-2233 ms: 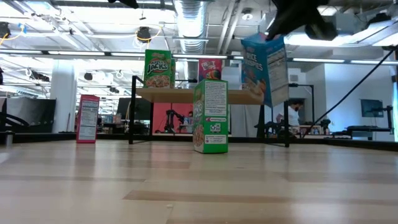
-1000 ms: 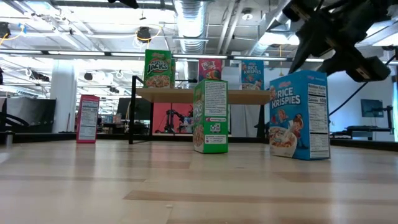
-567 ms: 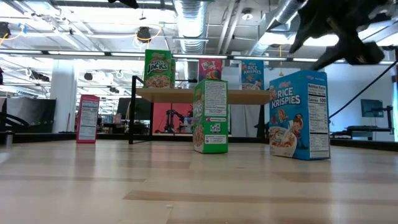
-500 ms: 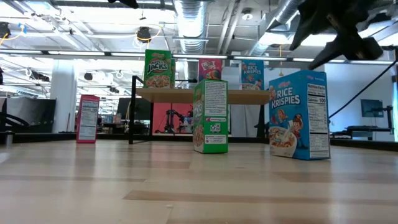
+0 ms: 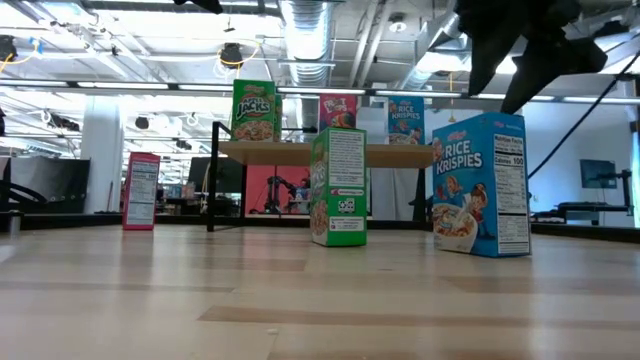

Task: Stack cereal on shelf
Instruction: Put the right blue cereal box on the shelf aligned with the other blue cereal box

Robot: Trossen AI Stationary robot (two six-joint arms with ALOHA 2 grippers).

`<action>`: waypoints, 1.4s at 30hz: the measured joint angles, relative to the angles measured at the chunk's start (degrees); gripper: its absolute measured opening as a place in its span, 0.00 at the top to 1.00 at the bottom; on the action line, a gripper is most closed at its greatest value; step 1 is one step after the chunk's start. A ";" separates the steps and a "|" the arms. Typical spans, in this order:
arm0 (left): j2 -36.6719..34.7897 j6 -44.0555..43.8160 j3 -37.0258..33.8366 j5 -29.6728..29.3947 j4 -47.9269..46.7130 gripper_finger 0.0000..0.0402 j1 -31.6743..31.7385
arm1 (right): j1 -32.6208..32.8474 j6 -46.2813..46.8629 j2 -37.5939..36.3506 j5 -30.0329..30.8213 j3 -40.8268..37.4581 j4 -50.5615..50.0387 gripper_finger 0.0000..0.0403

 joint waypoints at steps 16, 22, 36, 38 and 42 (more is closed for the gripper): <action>-0.02 -0.01 0.00 0.01 0.00 0.22 0.01 | 0.37 0.20 4.52 -0.20 3.21 -1.68 0.03; -0.01 0.00 0.00 0.01 -0.01 0.22 0.01 | 0.33 -0.20 8.23 -1.44 3.17 -0.95 0.06; -0.01 0.00 0.00 0.01 0.00 0.22 0.02 | 0.22 -2.01 10.11 -2.99 3.21 -1.90 0.23; -0.02 0.00 0.00 0.00 0.00 0.22 0.00 | 0.22 -2.35 10.11 -3.02 3.21 -1.88 0.30; 0.00 -0.01 0.00 0.02 0.00 0.22 0.01 | 0.22 -3.51 10.11 -3.02 3.21 -1.44 0.43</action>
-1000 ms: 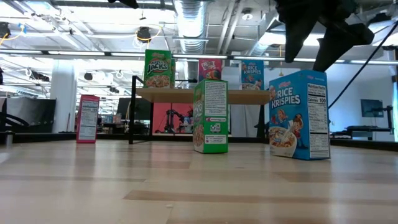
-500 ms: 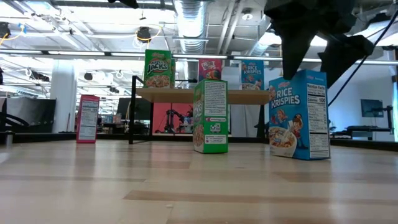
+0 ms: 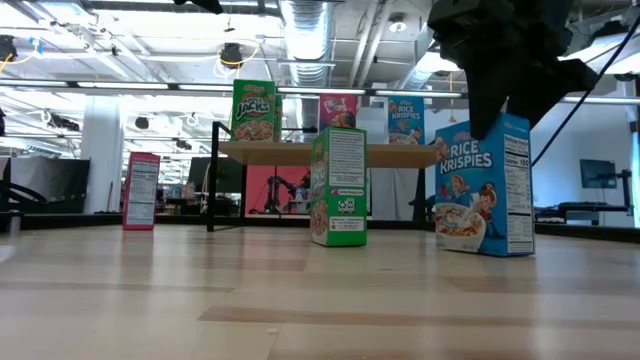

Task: Stack cereal on shelf
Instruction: Put the right blue cereal box on the shelf aligned with the other blue cereal box

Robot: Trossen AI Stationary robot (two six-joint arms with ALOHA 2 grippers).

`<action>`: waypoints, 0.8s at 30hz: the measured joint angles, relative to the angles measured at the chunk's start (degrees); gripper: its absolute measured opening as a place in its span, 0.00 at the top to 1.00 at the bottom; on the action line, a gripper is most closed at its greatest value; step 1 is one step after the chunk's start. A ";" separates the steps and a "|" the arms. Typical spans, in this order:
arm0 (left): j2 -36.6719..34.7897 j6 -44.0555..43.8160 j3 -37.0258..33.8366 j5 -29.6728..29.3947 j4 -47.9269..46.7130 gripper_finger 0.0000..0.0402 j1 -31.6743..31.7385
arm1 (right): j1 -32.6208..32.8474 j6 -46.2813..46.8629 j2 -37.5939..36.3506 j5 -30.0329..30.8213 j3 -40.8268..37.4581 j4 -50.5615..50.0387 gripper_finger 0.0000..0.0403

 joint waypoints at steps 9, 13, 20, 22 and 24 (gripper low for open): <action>-0.02 0.01 0.00 -0.01 0.00 0.22 0.01 | -2.25 -8.23 -2.19 -0.13 0.00 -0.04 0.65; 0.00 0.01 0.00 -0.01 0.00 0.22 0.01 | -4.32 -14.30 -4.00 -0.15 0.00 -0.35 0.64; -0.01 0.01 0.00 -0.01 0.00 0.22 0.00 | -11.12 -32.06 -8.40 -2.86 1.48 -5.17 0.60; -0.01 0.01 0.00 0.00 0.00 0.22 0.00 | -13.79 -37.85 -9.21 -3.13 3.99 -8.22 0.61; -0.02 0.01 0.00 -0.02 0.00 0.22 0.01 | -16.46 -44.33 -9.53 -3.15 7.06 -11.26 0.62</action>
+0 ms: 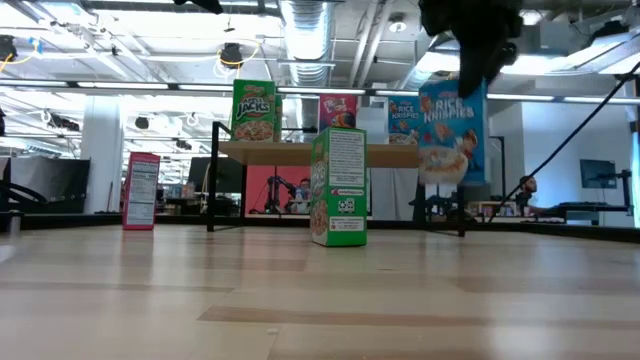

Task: Stack cereal on shelf
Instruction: Put the right blue cereal box on the shelf aligned with the other blue cereal box

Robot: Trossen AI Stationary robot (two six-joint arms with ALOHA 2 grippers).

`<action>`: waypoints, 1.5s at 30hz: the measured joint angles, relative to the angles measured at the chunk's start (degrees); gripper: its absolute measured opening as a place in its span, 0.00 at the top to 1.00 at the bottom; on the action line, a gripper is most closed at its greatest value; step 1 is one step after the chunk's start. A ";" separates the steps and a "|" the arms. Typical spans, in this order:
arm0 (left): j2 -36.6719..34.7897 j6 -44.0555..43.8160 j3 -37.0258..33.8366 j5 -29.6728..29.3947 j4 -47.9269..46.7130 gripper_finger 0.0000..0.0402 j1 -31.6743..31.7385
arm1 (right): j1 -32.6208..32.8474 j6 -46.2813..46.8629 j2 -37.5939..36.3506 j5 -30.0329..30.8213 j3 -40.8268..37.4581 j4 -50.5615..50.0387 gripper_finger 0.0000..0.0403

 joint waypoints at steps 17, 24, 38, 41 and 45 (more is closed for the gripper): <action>0.02 0.00 0.00 0.02 0.00 0.22 -0.02 | -23.46 -52.58 0.02 0.13 16.68 -4.55 0.56; 0.00 0.00 0.00 0.02 -0.01 0.22 -0.02 | -31.63 -62.51 0.11 -5.34 16.68 -3.05 0.56; 0.02 0.00 0.00 0.02 -0.01 0.22 -0.02 | -36.48 -65.73 2.90 -13.14 16.79 -3.84 0.56; 0.00 0.00 0.00 0.00 0.00 0.22 -0.02 | -36.42 -65.74 3.56 -13.05 16.94 -4.01 0.56; 0.00 0.00 0.00 0.01 -0.02 0.22 -0.01 | -36.19 -65.57 3.65 -12.31 16.87 -2.81 0.56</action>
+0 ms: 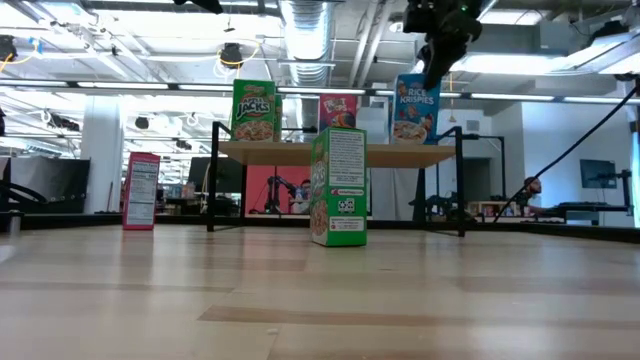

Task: Stack cereal on shelf
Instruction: Put the right blue cereal box on the shelf aligned with the other blue cereal box, then adjust the green cereal boxes on the shelf

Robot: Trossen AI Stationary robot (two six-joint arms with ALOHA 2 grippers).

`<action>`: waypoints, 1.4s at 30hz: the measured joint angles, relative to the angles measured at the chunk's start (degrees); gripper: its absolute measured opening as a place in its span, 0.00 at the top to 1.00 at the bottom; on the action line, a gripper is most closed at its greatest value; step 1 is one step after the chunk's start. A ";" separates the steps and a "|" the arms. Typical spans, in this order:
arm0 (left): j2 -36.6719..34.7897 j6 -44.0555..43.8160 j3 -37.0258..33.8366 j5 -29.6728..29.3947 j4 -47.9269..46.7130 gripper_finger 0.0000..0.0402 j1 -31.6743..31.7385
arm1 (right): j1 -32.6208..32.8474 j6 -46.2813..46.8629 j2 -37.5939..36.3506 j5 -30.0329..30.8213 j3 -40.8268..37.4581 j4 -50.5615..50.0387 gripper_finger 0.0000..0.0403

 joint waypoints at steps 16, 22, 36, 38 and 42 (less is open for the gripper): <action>0.02 0.00 0.00 -0.01 0.00 0.22 0.01 | -0.18 0.50 0.22 3.97 -0.30 3.82 0.32; 0.00 0.00 0.00 0.01 0.00 0.22 -0.01 | 0.06 0.90 -0.12 6.15 -0.30 3.87 0.28; 0.02 0.00 0.00 -0.01 0.00 0.22 -0.01 | 2.97 3.80 -4.24 12.81 -0.22 3.00 0.22; 0.01 0.00 0.00 0.00 0.00 0.22 -0.01 | 3.32 5.91 -5.23 12.85 -0.22 2.11 0.22; 0.00 0.00 0.00 -0.01 0.00 0.22 0.01 | 5.41 12.02 -7.01 13.10 -0.22 -0.36 0.22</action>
